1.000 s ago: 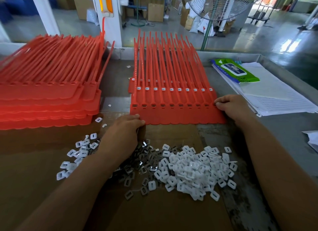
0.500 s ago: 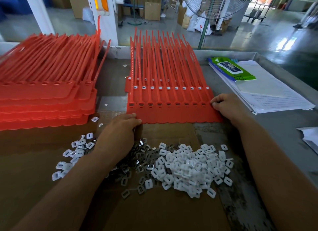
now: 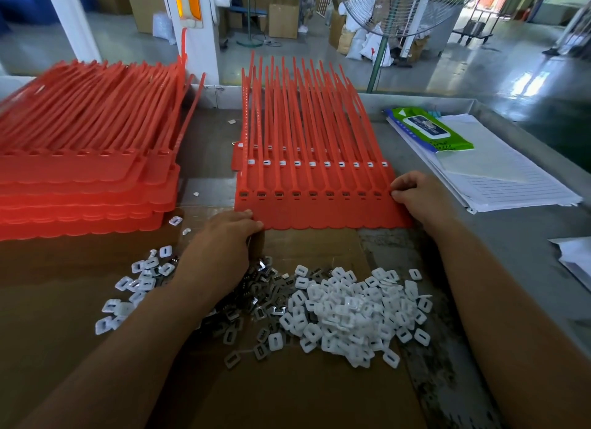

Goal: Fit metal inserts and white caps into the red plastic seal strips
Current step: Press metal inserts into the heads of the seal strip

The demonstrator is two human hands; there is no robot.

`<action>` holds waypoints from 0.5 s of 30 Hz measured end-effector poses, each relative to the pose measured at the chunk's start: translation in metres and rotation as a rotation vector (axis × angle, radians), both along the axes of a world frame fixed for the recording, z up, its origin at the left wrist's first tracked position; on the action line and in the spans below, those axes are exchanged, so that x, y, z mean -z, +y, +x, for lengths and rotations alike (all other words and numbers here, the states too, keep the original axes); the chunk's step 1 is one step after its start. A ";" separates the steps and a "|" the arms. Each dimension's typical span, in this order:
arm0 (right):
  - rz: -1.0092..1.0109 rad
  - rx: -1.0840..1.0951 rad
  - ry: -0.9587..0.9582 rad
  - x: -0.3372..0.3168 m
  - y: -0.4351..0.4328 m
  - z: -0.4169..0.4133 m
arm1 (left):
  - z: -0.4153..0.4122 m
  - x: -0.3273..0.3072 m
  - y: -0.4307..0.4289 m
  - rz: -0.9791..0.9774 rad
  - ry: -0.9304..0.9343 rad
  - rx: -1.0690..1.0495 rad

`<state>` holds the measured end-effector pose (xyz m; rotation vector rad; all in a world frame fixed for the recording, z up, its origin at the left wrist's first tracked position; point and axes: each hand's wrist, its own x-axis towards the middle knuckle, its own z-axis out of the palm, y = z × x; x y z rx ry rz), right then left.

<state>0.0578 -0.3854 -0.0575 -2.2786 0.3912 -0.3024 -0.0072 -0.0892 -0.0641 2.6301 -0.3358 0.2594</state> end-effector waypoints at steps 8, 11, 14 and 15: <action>0.083 0.009 -0.023 -0.001 0.001 -0.004 | -0.001 0.000 0.000 -0.002 -0.008 0.006; 0.096 0.013 -0.068 -0.013 0.006 -0.014 | -0.001 -0.001 0.000 -0.003 -0.007 0.005; 0.005 -0.065 -0.150 -0.036 0.019 -0.026 | -0.001 -0.001 0.000 -0.001 -0.005 0.010; 0.012 -0.143 -0.160 -0.045 0.027 -0.030 | -0.001 -0.001 0.000 -0.002 -0.002 0.008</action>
